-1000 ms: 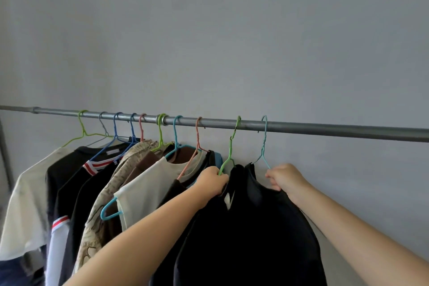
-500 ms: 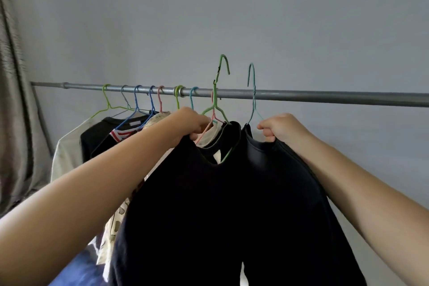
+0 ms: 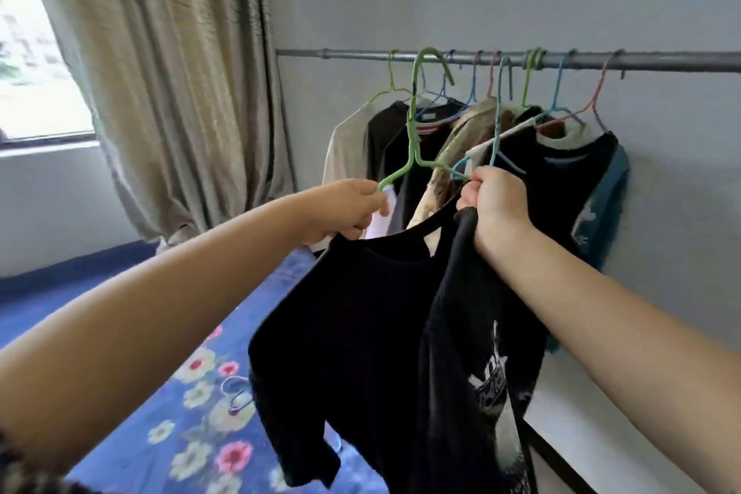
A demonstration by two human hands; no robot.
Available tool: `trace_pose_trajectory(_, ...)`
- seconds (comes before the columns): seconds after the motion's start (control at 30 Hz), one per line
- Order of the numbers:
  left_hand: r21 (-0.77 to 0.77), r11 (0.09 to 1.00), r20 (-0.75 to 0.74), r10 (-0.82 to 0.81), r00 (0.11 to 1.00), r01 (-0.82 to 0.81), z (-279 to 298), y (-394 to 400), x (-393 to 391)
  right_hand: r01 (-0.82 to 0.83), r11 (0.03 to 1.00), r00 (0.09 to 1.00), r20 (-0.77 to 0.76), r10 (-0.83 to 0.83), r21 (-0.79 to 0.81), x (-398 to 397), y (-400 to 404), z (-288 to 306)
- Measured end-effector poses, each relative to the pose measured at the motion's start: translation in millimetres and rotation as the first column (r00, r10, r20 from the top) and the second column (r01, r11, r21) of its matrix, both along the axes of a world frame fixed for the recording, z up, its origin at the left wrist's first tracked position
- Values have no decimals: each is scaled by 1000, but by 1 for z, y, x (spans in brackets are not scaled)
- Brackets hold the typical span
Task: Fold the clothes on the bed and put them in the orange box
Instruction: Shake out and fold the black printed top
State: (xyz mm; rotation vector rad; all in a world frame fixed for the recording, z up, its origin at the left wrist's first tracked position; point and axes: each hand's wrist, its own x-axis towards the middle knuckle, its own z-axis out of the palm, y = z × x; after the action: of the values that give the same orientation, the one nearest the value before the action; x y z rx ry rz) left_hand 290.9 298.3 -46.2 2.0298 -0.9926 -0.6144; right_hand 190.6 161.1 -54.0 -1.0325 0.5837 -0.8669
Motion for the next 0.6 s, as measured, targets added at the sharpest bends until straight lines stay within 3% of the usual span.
trace_pose_trajectory(0.13,-7,996,2,90,996,-90,-16,104,21,-97,991,995,17,99,-92,37,98,-27)
trace_pose_trajectory(0.3,-47,940,27,340,940,-339,-34,218,46,-203,969,979,-2,205,-142,74,174,-49)
trace_pose_trajectory(0.4,-74,848,3,527,850,-525,-56,280,66,-251,961,968,-46,247,-116,97,212,-68)
trace_pose_trajectory(0.6,-44,668,185,736,651,-743,-84,357,112,-328,942,942,-56,332,75,177,251,-91)
